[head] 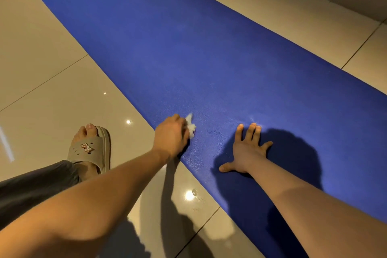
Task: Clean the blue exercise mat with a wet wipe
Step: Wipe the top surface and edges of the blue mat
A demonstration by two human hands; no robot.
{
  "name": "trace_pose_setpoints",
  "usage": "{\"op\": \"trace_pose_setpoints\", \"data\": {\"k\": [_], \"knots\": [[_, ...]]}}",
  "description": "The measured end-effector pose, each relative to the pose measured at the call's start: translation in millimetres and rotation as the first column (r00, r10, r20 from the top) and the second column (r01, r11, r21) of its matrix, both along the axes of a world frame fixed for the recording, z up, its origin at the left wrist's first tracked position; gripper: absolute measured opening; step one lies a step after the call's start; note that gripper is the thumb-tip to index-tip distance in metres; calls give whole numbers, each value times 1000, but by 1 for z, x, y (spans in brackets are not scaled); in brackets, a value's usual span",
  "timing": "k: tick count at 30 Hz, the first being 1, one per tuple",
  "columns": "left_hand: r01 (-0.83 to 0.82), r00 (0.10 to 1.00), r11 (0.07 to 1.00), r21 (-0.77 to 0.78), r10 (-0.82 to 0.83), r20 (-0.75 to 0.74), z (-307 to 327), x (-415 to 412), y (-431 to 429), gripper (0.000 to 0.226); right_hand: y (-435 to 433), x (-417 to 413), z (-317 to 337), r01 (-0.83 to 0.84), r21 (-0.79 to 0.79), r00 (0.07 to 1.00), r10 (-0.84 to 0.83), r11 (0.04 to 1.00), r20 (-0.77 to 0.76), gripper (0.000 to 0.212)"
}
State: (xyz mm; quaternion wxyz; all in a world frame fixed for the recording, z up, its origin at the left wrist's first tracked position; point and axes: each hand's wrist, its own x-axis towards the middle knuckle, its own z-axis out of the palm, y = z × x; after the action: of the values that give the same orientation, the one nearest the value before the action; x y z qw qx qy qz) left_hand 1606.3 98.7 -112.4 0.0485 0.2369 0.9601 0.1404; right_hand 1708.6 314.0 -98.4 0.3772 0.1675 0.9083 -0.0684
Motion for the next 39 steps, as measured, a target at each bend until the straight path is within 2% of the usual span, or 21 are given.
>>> {"op": "trace_pose_setpoints", "data": {"k": [3,5,8,10,12,14,17,20,22,25,29,30,32,34,36,39], "knots": [[-198,979,980,34,196,61,3,-26,10,20,0,1,-1,7,-8,1000,-7,1000,-12,158],[-225,971,972,75,217,95,5,-19,21,22,2,2,-2,12,-22,1000,-13,1000,-21,158],[-32,985,996,81,18,171,3,28,40,21,3,4,-4,16,-34,999,-17,999,-41,158],[158,946,986,59,-168,276,6,56,48,16,4,5,-5,10,-35,998,-12,999,-54,158],[240,935,969,58,-247,255,8,54,47,16,5,8,-5,-1,-35,998,-1,999,-68,155],[183,964,981,58,-191,184,5,32,41,16,12,11,0,-30,-45,996,26,999,-88,149],[-52,991,999,1,52,121,7,-19,26,19,33,11,14,-45,-28,990,41,999,-136,141],[-305,942,952,22,298,154,13,-52,20,18,57,9,18,10,59,995,-4,998,-99,151],[-327,931,944,30,317,184,17,-47,27,19,63,10,13,12,61,999,-9,998,-40,155],[-229,953,970,83,206,223,14,-11,45,23,63,11,5,-20,69,999,22,997,-24,156],[98,941,992,78,-118,318,11,49,70,13,62,7,6,-16,71,1000,16,997,1,158],[170,931,982,87,-188,313,10,51,71,12,62,6,6,-12,69,1000,12,998,9,158],[222,937,973,62,-230,264,11,32,65,14,62,5,5,-11,72,1000,11,997,13,158],[137,971,990,39,-142,190,9,-4,54,17,62,3,3,-5,68,1000,4,998,17,159],[-21,995,1000,-16,22,99,12,-44,43,17,62,3,3,0,64,1000,-1,998,15,160],[-252,959,966,-57,257,116,17,-72,43,19,63,4,2,8,53,1000,-8,999,13,161]]}}
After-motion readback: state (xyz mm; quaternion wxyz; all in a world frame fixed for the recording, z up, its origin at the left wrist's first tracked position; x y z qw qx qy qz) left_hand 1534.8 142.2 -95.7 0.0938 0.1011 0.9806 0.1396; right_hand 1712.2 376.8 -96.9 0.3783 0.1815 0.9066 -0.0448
